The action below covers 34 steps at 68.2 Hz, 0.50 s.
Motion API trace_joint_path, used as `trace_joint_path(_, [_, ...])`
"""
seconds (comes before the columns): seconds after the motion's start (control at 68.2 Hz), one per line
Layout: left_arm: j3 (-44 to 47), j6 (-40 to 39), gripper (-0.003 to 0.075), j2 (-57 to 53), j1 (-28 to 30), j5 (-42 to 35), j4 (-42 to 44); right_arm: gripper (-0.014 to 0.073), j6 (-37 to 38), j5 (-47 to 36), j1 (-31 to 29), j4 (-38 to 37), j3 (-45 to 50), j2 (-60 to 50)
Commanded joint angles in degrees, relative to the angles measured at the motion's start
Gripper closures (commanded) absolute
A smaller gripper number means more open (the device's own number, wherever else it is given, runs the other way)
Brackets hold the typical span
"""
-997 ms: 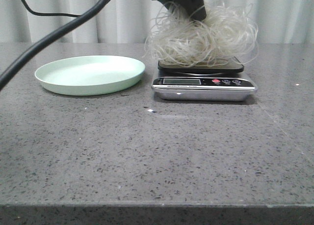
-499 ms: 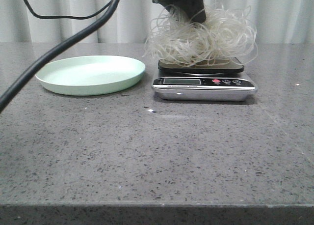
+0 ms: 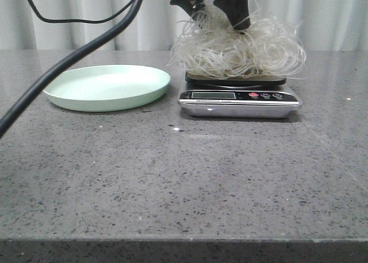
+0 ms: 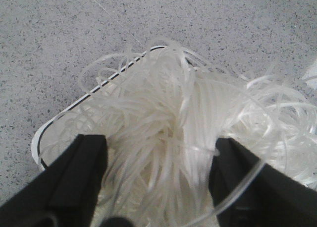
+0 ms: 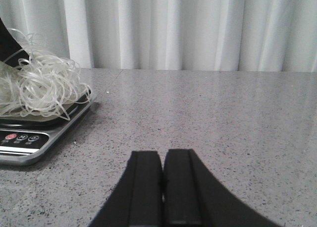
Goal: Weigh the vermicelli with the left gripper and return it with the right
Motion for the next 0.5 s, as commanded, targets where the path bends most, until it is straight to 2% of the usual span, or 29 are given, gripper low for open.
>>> trace_joint_path(0.0, [-2.1, -0.6, 0.0188, -4.1, -0.4, -2.8, -1.3, 0.0442, -0.4, -4.3, 0.1, 0.1, -0.4, -0.7])
trace_joint_path(0.484, [-2.4, -0.6, 0.0185, -13.2, 0.0, -3.0, 0.3, 0.0442, -0.4, -4.3, 0.1, 0.1, -0.4, -0.7])
